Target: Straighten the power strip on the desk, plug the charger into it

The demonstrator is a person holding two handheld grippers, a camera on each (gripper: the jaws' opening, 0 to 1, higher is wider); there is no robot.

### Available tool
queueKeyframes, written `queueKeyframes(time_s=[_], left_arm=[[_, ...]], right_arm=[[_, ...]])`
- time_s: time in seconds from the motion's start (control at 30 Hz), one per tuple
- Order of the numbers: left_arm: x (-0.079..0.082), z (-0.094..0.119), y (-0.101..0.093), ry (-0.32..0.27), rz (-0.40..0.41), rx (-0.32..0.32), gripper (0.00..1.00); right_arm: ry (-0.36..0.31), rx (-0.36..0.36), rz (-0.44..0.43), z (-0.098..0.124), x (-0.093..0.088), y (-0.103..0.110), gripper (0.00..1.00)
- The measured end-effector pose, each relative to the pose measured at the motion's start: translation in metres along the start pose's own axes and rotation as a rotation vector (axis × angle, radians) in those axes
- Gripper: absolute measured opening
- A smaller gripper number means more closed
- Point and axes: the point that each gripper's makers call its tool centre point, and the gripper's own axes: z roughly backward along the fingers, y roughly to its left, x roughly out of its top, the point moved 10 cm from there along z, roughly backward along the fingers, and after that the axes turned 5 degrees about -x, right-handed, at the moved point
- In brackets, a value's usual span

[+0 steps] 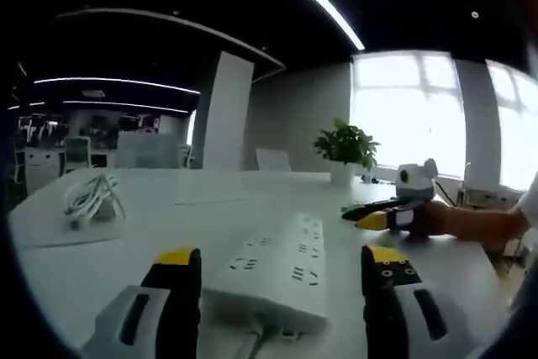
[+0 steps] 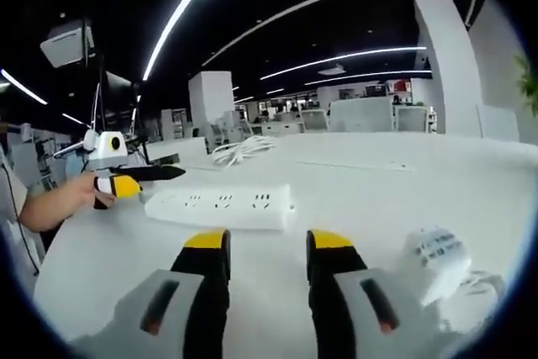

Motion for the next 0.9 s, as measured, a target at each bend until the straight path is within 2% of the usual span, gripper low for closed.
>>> queueKeyframes(time_s=[0.17,0.27,0.33,0.47,0.5,0.53,0.63,0.9], left_arm=[[-0.0014,0.0009,0.0017,-0.004,-0.007,0.001,0.80],[-0.0023,-0.0002,0.0007,0.001,-0.017,0.000,0.80],[-0.0043,-0.0014,0.0003,0.019,-0.032,0.011,0.80],[-0.0035,-0.0010,0.0002,0.009,-0.023,0.000,0.80],[-0.0037,-0.0009,0.0004,0.010,-0.020,-0.002,0.80],[-0.0038,-0.0009,0.0003,0.011,-0.020,-0.004,0.80],[-0.0053,-0.0009,-0.0011,0.017,-0.029,-0.011,0.80],[-0.0081,-0.0015,-0.0037,0.041,-0.047,-0.007,0.80]], right_arm=[[-0.004,0.011,0.016,-0.0010,-0.0007,-0.0012,0.36],[-0.030,0.029,0.003,-0.0023,0.0024,-0.0023,0.40],[-0.042,0.031,0.031,-0.0036,0.0032,-0.0027,0.40],[-0.045,0.034,0.060,-0.0054,0.0023,-0.0041,0.40],[-0.067,0.073,0.022,-0.0067,0.0033,-0.0040,0.40],[-0.074,0.079,-0.002,-0.0069,0.0035,-0.0043,0.40],[-0.075,0.063,0.028,-0.0077,0.0041,-0.0086,0.40],[-0.040,0.078,0.095,-0.0093,-0.0011,0.0005,0.40]])
